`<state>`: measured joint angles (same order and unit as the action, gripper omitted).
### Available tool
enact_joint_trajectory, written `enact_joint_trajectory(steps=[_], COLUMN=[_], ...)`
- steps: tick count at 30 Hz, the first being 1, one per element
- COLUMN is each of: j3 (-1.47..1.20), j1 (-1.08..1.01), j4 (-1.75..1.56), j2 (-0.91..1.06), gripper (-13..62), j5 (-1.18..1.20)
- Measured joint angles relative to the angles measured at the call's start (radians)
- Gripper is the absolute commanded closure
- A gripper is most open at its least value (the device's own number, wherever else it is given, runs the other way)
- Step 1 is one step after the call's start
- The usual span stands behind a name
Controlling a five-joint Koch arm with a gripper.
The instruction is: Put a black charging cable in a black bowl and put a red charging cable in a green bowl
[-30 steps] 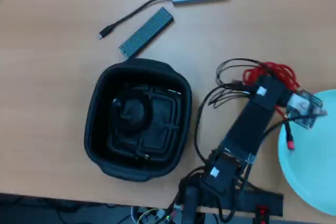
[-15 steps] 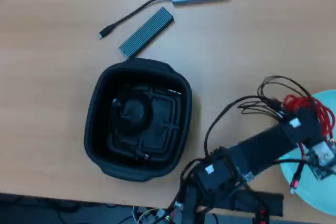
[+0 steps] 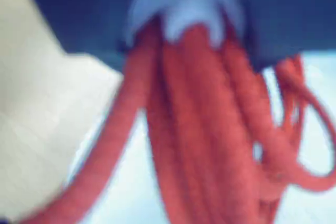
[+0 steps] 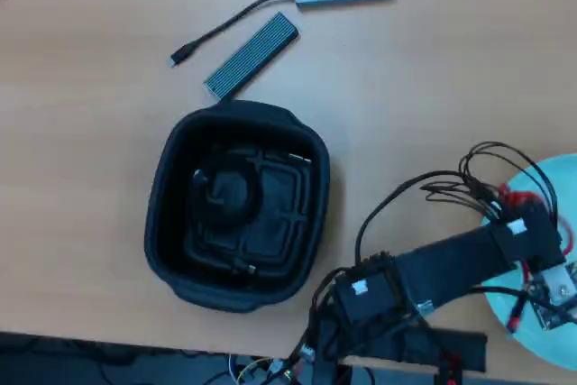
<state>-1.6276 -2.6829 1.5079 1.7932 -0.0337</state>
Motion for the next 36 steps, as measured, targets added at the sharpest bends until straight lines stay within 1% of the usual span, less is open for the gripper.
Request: enact_joint_trajectory(steps=[2,4,8,9,10,15,20,22,26,32,34,36], j3=[0.002,0.023,0.235,0.275,0.284,0.258,0.253,0.225,0.190,0.187,0.187,0.186], j1=[-0.018,-0.048,-0.083,-0.083,-0.083,-0.054,0.058,0.137,0.420,1.055,1.160,1.177], j4=[0.000,0.002,0.000,0.000,0.000,0.002,0.002,0.002,0.002,0.000,0.000,-0.002], j2=[-0.002,-0.020,-0.103,-0.112,-0.115,-0.120,-0.120,-0.120,-0.121,-0.121,-0.121,-0.121], gripper=[26.4,17.6,-3.1,-7.7,-10.5,-9.2,-9.2,-9.1,-9.1,-9.1,-9.1,-9.1], j5=[-0.008,-0.008,-0.002,0.002,0.002,0.023,0.023,0.023,0.025,0.023,0.040,0.060])
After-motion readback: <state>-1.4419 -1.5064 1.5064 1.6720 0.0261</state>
